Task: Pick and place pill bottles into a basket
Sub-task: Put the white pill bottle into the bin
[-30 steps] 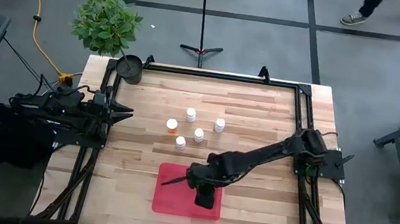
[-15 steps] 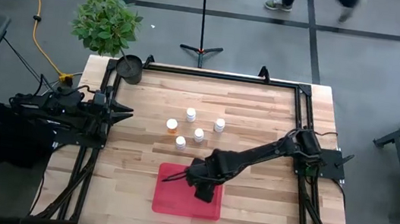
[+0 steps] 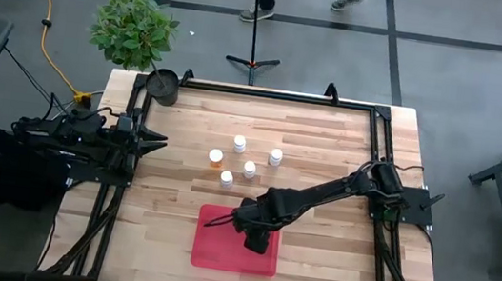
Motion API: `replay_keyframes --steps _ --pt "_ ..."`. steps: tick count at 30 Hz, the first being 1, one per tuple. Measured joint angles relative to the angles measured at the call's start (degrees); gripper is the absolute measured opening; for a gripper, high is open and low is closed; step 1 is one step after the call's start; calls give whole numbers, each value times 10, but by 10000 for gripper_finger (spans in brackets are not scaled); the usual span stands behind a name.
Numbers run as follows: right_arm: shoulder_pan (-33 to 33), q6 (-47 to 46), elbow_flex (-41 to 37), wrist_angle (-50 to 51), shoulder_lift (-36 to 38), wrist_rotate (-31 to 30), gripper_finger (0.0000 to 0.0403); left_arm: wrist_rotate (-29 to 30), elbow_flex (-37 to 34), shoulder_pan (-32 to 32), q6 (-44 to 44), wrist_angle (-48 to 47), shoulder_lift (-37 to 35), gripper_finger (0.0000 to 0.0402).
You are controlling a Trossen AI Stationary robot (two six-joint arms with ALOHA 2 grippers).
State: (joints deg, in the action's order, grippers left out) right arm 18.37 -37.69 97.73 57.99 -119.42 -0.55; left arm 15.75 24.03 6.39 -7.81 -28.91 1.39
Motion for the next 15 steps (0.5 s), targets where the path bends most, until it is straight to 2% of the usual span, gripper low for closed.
replay_keyframes --steps 15 --pt "0 7 0 -13 11 25 235 0 0 0 0 0 0 111"
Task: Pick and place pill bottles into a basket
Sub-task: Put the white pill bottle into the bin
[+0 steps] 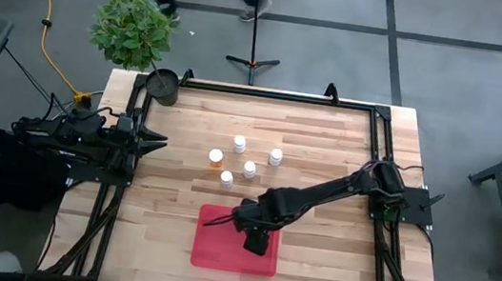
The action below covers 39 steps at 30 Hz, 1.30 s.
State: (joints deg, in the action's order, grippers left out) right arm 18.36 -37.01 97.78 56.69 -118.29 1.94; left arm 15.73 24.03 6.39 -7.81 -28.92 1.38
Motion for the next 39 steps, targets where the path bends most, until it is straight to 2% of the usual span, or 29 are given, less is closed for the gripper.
replay_keyframes --steps 14,29,39 --pt "-13 26 1 -21 49 -38 236 0 0 0 0 0 0 111" --pt "-23 150 1 -134 130 -175 236 0 0 0 0 0 0 111" --pt "-42 197 1 -200 160 -177 236 -1 0 0 0 0 0 111"
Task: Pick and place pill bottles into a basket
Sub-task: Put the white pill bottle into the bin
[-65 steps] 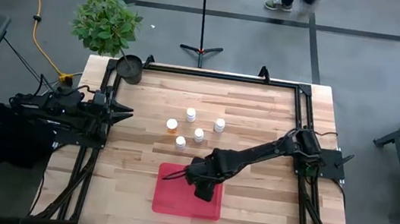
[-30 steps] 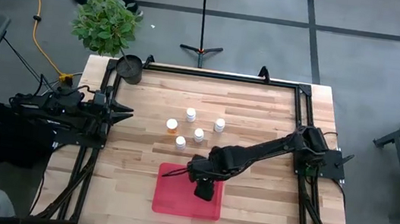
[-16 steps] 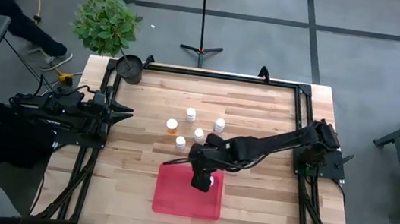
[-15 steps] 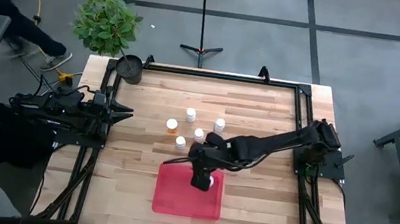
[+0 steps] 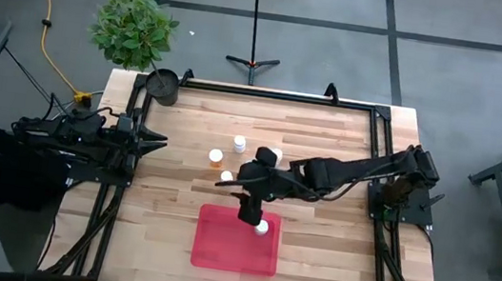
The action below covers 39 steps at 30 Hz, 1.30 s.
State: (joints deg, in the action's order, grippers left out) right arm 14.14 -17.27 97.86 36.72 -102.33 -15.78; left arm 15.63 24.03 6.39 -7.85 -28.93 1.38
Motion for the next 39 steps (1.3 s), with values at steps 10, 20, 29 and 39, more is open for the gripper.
replay_keyframes --steps 10,20,29,39 --pt "-20 18 -13 -4 32 21 236 -1 0 0 -30 0 0 111" --pt "-56 -35 -221 -131 190 25 236 -1 0 0 -30 -2 0 111" --pt "-113 -101 -306 -50 252 57 236 -1 0 0 -30 -29 0 111" --pt "-205 -66 -306 45 208 182 236 -1 0 0 -30 -28 0 111"
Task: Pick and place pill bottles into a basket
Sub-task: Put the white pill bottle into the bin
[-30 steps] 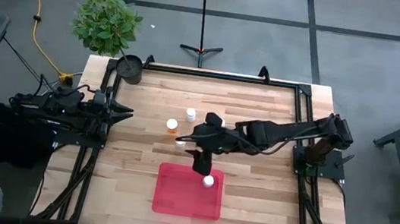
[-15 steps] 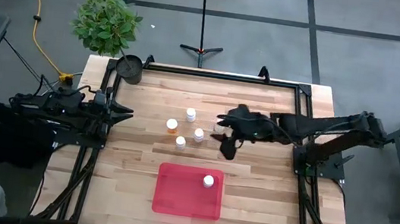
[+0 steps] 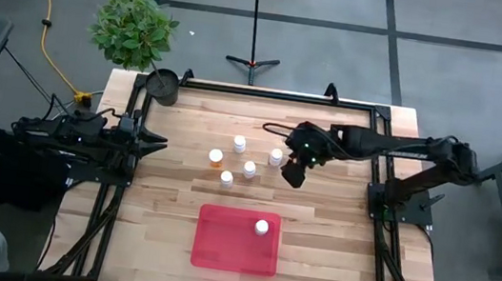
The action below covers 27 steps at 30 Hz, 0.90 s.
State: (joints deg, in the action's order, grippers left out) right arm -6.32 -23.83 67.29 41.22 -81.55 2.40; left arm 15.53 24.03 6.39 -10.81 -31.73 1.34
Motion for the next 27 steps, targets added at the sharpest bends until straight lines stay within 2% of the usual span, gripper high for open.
replay_keyframes --steps 10,14,27 --pt "-54 40 0 10 -43 50 236 0 0 0 0 -2 0 111" --pt "-66 53 14 30 -65 52 236 0 0 0 0 -2 0 111" --pt "-90 145 215 208 -207 33 236 0 -1 0 0 -3 0 111"
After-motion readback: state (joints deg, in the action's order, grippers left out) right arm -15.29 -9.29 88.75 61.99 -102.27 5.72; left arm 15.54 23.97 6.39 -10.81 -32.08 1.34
